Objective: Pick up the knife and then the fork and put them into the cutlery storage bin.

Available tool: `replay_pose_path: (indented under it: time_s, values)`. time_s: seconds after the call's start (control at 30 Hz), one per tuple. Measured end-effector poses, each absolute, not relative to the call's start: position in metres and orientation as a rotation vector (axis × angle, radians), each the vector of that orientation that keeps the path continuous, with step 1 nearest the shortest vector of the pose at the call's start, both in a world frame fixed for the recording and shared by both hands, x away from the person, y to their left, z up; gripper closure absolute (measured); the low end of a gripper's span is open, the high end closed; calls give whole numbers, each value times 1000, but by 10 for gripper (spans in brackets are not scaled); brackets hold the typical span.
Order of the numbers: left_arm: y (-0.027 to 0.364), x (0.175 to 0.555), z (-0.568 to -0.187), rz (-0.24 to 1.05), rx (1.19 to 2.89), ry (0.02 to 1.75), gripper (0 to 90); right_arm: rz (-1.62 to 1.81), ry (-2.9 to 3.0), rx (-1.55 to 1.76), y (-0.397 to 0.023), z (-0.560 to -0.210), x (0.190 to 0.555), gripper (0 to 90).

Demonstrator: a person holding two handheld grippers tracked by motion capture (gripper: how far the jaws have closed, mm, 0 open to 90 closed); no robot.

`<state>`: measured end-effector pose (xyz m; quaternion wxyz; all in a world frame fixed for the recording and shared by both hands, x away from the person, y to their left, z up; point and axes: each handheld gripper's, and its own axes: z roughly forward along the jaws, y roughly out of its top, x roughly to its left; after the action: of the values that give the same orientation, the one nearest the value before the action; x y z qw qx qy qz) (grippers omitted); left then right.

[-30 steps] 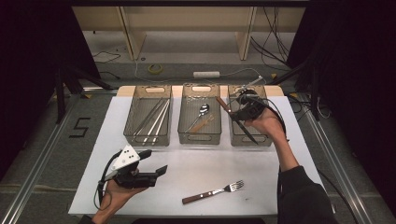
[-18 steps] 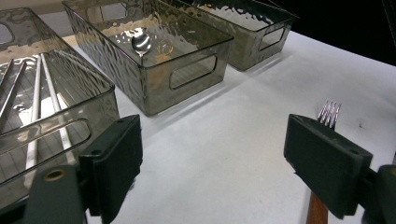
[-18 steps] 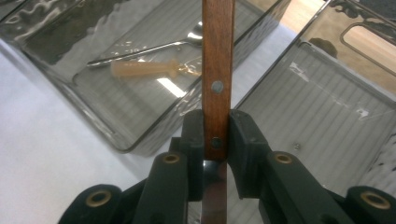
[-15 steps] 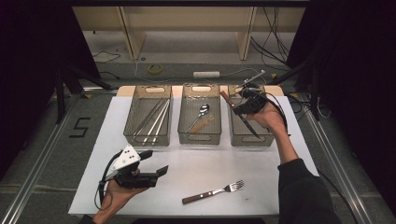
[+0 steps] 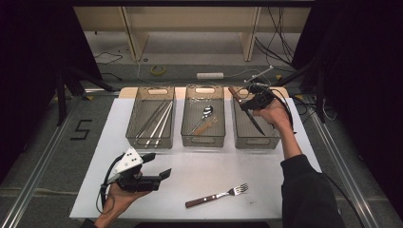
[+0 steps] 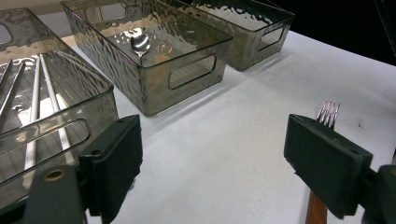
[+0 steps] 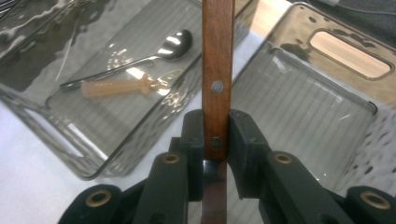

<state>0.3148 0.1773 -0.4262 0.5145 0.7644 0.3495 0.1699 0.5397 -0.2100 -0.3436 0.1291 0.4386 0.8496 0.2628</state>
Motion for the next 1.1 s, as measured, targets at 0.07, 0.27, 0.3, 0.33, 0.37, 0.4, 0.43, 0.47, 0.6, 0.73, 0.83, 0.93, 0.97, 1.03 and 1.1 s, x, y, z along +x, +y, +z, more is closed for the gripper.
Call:
replay_pose_path:
  time_s: [0.07,0.27,0.3,0.33,0.37,0.4,0.43,0.47,0.6,0.73,0.83,0.93,0.97,1.03,1.1]
  values:
    - [177,315,-426,408,1837,839,190,760,2461,1294,-212,-345,542,775]
    - [177,315,-426,409,1837,839,190,773,2429,1324,-217,-347,549,775]
    - [177,315,-426,409,1837,839,190,776,2425,1318,-218,-347,549,775]
    - [177,315,-426,409,1837,839,190,777,2418,1325,-218,-347,550,775]
    - [177,315,-426,409,1837,839,190,778,2414,1328,-219,-347,551,775]
    - [177,315,-426,408,1837,839,190,779,2410,1334,-219,-347,551,775]
    - [177,315,-426,408,1837,839,190,776,2407,1335,-220,-348,552,775]
    - [177,315,-426,408,1837,838,190,777,2401,1337,-220,-348,553,775]
    - [177,315,-426,409,1845,832,190,773,2389,1344,-221,-350,556,775]
    - [177,315,-426,408,1845,831,190,765,2375,1346,-222,-352,558,775]
    - [177,314,-426,409,1845,829,190,766,2367,1350,-223,-354,560,775]
    - [176,314,-426,407,1846,829,190,756,2352,1367,-224,-355,562,775]
    - [176,314,-426,408,1846,828,190,754,2346,1372,-225,-355,562,775]
    - [176,314,-426,408,1844,827,190,745,2342,1387,-226,-357,562,775]
    - [176,314,-426,407,1843,829,190,734,2329,1389,-226,-359,562,775]
